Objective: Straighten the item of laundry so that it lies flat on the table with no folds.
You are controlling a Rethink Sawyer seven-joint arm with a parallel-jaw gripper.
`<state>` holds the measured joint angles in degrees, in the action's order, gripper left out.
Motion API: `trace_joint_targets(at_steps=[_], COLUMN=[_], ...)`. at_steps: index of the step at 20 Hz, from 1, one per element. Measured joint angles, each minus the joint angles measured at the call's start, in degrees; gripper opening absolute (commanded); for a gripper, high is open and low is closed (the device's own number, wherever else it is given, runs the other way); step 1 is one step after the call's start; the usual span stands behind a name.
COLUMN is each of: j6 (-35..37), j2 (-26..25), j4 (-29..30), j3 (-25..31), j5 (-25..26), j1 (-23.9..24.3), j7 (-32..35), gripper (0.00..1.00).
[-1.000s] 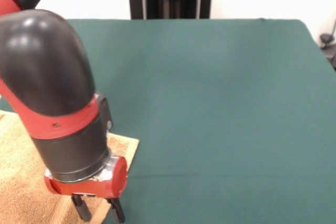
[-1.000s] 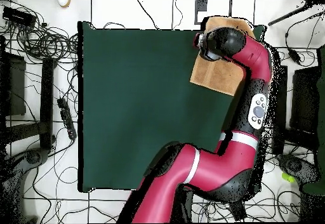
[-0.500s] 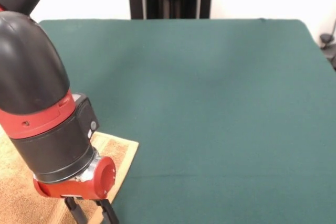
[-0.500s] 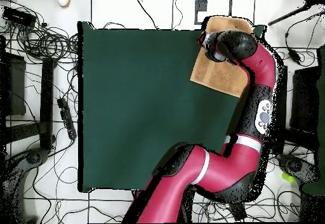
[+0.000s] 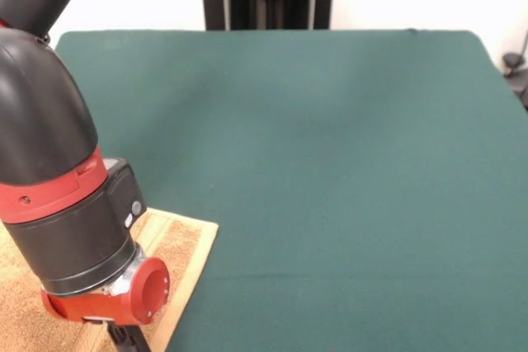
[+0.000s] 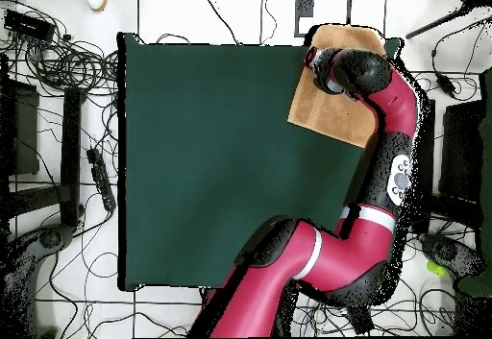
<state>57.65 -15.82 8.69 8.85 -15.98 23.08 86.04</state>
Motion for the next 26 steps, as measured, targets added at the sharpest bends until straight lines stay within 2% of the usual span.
trace_joint_targets(at_steps=[5, 11, 16, 26], j6=[-1.8, -6.5, -13.4, -24.1], j2=[0.9, 3.6, 6.7, 10.5], j4=[1.9, 7.2, 12.7, 19.4], j3=[0.4, 0.3, -0.4, -5.1], j5=[0.1, 1.5, 4.6, 11.5], j1=[0.1, -0.1, -1.0, -4.9], j7=[0.0, 0.0, 0.0, 0.0], gripper=[0.0, 0.0, 0.0, 0.0])
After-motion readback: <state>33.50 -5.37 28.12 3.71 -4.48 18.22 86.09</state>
